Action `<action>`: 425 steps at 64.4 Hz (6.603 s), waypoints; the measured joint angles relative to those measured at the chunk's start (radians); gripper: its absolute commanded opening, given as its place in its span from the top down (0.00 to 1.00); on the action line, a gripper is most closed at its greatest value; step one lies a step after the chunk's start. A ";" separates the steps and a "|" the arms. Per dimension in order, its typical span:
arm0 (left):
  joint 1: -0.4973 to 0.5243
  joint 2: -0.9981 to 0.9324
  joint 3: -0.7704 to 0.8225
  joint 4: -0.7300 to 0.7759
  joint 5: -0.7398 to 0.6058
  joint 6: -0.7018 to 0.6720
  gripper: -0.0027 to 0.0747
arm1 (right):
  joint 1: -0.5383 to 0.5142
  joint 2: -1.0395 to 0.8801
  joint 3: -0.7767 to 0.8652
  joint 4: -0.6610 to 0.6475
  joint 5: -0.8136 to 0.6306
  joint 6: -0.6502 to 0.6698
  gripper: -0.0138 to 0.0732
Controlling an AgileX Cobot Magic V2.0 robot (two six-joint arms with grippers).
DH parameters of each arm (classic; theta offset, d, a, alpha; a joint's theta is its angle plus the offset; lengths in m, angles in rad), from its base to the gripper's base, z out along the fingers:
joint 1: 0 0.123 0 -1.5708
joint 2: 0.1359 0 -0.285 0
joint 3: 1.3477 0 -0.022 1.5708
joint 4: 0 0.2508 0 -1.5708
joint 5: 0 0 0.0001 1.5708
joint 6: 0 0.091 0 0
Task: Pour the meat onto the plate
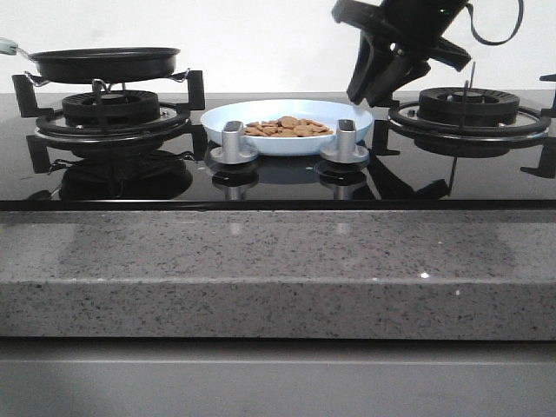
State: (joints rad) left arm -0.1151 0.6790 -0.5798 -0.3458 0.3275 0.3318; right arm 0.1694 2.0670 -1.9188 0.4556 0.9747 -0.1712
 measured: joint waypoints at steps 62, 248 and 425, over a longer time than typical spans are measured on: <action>0.000 0.000 0.000 0.000 0.000 -0.002 0.99 | -0.013 -0.238 -0.014 -0.050 0.136 -0.046 0.91; 0.102 -0.682 0.582 0.315 -0.091 -0.325 0.99 | 0.049 -1.468 1.420 -0.052 -0.717 -0.184 0.91; 0.106 -0.682 0.582 0.313 -0.091 -0.325 0.99 | -0.157 -2.077 1.944 -0.361 -0.771 0.206 0.91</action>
State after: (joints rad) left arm -0.0094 -0.0031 0.0022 -0.0327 0.2365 0.0070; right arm 0.0126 -0.0105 0.0256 0.0950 0.2034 0.0344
